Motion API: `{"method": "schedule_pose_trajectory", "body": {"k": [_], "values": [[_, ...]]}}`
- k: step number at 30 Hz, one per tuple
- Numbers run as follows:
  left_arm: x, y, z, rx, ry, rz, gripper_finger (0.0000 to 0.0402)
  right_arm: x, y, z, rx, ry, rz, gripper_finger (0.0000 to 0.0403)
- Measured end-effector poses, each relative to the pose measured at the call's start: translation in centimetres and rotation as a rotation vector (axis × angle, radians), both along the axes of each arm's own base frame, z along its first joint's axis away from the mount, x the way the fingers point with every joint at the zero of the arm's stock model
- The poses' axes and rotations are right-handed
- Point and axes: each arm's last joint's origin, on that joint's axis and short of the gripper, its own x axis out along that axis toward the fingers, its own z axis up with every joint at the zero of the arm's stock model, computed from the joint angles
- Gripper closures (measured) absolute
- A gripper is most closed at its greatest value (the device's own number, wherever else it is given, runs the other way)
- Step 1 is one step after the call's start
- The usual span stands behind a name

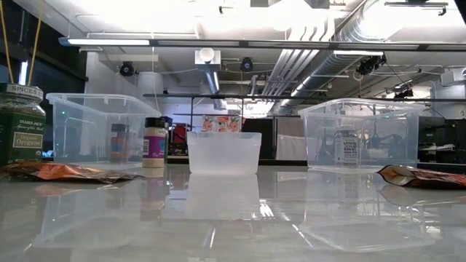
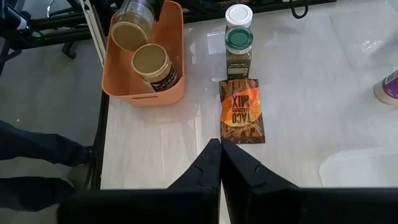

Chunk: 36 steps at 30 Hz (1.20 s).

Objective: Sort spices by type
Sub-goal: Put the gold seasoning bottle into the orange bin

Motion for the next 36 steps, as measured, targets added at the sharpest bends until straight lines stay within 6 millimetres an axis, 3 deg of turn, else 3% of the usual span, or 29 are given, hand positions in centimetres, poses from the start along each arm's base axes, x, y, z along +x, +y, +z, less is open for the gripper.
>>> {"method": "schedule_pose_trajectory", "body": {"k": [20, 36], "values": [[2.0, 0.8, -0.2, -0.018, 0.049, 0.131, 0.0119, 0.0, 0.0, 0.0, 0.000, 0.000, 0.001, 0.0403], [2.1, 0.8, -0.1, -0.030, 0.047, 0.145, 0.0119, 0.0, 0.1, 0.0, 0.000, 0.001, 0.002, 0.0403]]}}
